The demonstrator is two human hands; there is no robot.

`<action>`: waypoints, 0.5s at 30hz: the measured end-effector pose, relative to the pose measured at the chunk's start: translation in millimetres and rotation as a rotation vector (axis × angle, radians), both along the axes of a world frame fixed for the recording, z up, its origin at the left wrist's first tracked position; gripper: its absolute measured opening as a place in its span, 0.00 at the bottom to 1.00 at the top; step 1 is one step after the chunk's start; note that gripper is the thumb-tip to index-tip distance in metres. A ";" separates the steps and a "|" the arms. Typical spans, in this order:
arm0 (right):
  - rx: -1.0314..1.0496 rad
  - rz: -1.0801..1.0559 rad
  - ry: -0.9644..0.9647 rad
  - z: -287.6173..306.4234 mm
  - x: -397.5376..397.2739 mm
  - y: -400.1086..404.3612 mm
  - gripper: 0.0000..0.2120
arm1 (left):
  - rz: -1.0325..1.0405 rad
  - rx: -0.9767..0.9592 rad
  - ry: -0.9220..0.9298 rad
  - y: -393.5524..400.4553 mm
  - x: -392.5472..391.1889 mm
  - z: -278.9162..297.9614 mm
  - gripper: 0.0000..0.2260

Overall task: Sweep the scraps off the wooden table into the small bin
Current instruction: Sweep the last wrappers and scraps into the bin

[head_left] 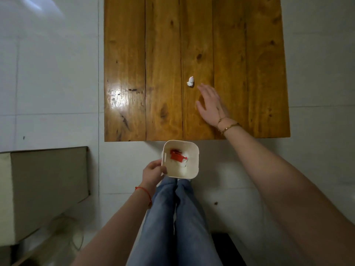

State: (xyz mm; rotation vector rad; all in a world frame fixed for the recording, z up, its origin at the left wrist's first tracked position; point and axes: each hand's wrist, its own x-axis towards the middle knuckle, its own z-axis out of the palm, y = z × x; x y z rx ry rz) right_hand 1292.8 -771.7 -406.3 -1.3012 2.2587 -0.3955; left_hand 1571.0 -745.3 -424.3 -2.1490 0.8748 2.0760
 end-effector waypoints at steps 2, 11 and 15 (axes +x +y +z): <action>0.012 0.015 0.004 -11.9 -5.5 -13.3 0.26 | -0.027 -0.013 -0.027 0.4 -2.0 -11.0 0.18; 0.019 0.146 0.029 -45.4 -15.7 -39.1 0.26 | 0.084 0.052 -0.008 -4.3 -16.1 -23.6 0.18; -0.021 0.236 0.011 -45.3 -12.7 -30.1 0.23 | 0.100 0.052 0.014 -6.6 -21.8 -22.1 0.18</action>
